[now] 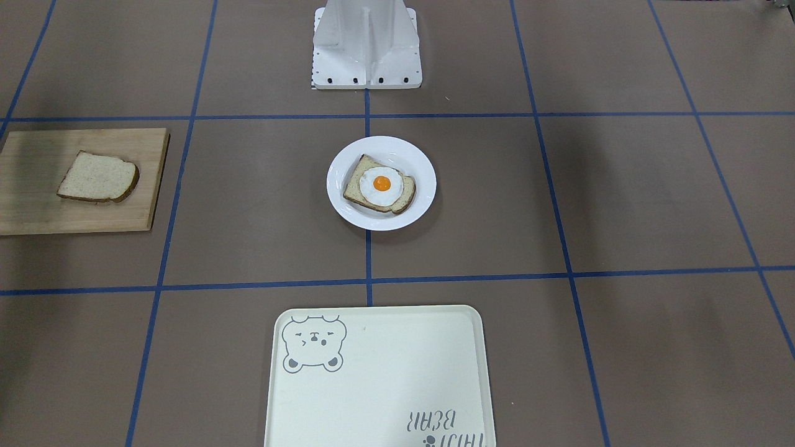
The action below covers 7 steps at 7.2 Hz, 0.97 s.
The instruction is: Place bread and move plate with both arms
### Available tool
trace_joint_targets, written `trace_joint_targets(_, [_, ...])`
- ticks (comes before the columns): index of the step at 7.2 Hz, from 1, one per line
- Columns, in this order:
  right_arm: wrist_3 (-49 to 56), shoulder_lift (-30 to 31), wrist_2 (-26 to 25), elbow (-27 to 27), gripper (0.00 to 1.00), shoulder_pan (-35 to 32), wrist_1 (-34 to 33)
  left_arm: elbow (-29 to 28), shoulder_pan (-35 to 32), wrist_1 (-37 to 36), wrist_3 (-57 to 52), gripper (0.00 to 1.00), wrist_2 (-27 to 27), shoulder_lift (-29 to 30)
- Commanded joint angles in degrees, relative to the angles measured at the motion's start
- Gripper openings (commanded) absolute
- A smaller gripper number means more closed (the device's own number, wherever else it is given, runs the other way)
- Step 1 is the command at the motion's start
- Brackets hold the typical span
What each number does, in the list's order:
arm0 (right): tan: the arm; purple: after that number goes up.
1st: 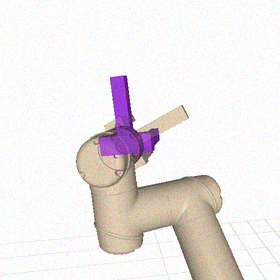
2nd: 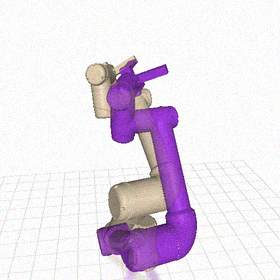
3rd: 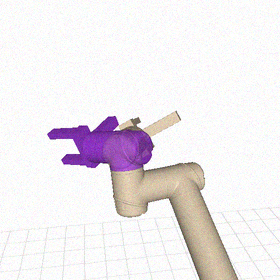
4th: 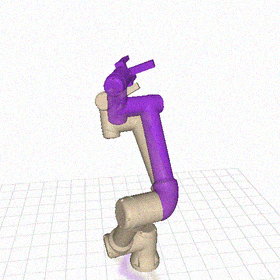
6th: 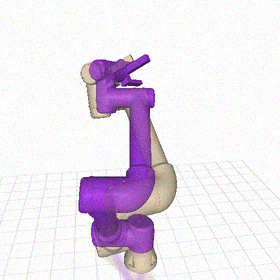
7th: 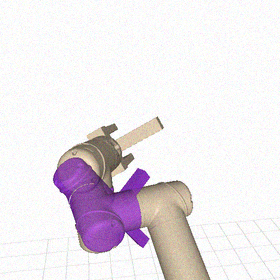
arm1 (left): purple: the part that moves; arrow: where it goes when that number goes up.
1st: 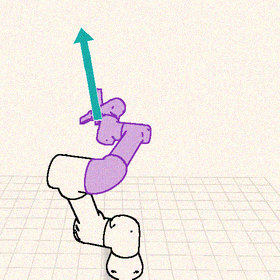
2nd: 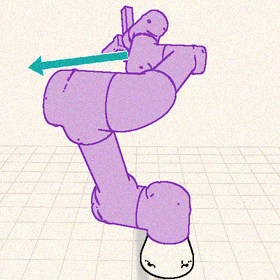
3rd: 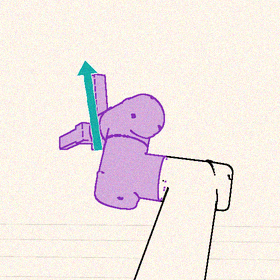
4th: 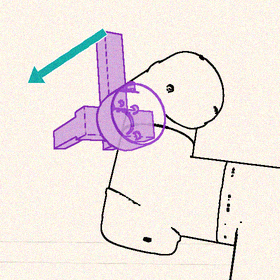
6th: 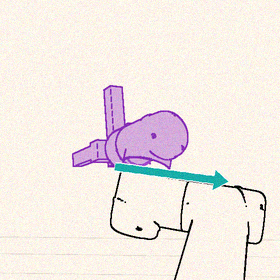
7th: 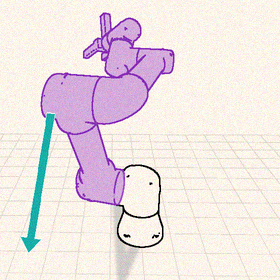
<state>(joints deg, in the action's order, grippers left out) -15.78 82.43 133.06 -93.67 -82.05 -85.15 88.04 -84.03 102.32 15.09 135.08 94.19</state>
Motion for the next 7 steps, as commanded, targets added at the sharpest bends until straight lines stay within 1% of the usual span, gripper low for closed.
trace_joint_targets(1, [0.2,0.9,1.9,0.7,1.00,0.3,2.9,-0.4,0.2,5.3,0.3,0.99,0.2,-2.6])
trace_joint_targets(2, [0.4,2.0,1.9,0.7,1.00,0.6,5.8,1.0,0.1,6.0,0.5,0.99,-0.4,-3.0])
trace_joint_targets(3, [0.3,2.2,2.1,0.4,1.00,1.0,7.1,0.9,0.2,7.5,0.7,0.99,-0.3,-3.0])
trace_joint_targets(5, [0.1,3.0,1.9,0.2,1.00,3.3,7.8,1.1,0.2,9.2,0.5,0.99,0.0,-3.1])
trace_joint_targets(6, [-0.4,3.9,2.2,0.0,1.00,4.4,10.8,0.8,0.4,12.4,0.7,0.99,-0.3,-3.1])
trace_joint_targets(7, [-0.5,5.1,3.4,-0.1,1.00,4.8,13.0,0.6,0.4,12.6,0.7,0.99,-0.3,-3.6])
